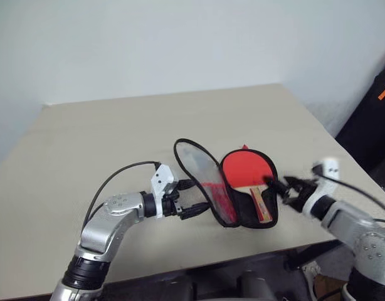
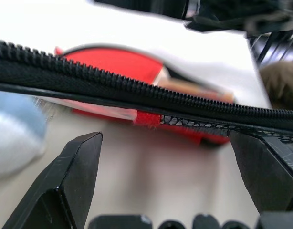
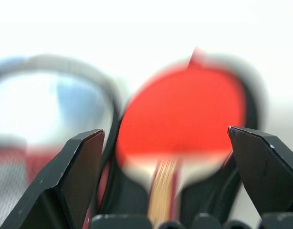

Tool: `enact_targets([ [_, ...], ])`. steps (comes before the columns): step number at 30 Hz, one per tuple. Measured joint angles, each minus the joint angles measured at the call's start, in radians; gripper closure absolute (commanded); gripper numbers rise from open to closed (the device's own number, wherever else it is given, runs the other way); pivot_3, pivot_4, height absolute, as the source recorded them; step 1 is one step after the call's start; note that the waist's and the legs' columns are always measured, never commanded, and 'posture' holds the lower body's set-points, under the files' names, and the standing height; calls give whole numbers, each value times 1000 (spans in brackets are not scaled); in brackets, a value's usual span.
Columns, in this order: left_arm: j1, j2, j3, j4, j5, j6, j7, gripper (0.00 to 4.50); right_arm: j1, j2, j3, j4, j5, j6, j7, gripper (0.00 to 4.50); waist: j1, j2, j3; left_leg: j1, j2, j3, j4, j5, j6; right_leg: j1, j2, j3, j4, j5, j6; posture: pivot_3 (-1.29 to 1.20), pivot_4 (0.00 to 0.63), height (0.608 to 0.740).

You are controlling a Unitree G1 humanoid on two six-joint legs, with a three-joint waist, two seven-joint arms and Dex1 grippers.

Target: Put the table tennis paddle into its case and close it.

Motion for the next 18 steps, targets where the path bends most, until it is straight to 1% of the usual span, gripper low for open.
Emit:
enact_targets([
  [4,-53,-102,-19,85,-36,7,-1,0,-41,12,31,119,-62,-103,-52,12,0,0,0,0,0,0,-1,0,0,0,0,0,0,0,0,0,0,740],
  [9,-87,-179,-30,239,-55,2,-32,0,-49,44,42,223,-111,-189,-130,12,0,0,0,-1,-1,0,1,0,0,0,0,1,0,0,0,0,0,740],
  [12,-108,-183,-50,298,-50,5,-49,0,-84,72,-2,273,-113,-245,-193,12,-1,1,-1,0,-1,0,1,0,0,1,0,1,0,0,0,0,0,740],
  [15,-111,-186,-66,359,-33,25,-39,0,-116,73,-83,314,-112,-318,-256,12,0,1,-1,0,-1,-1,1,0,0,1,0,1,0,0,0,0,0,740],
  [16,-111,-187,-65,363,-33,26,-38,0,-116,73,-88,316,-112,-322,-259,12,0,1,-1,0,-1,-1,1,0,0,1,0,1,0,0,0,0,0,740],
  [18,-116,-222,-56,390,-34,25,-16,0,-116,71,-105,337,-117,-357,-280,12,0,1,-1,0,-1,-1,1,0,0,1,0,1,0,1,0,0,0,740],
])
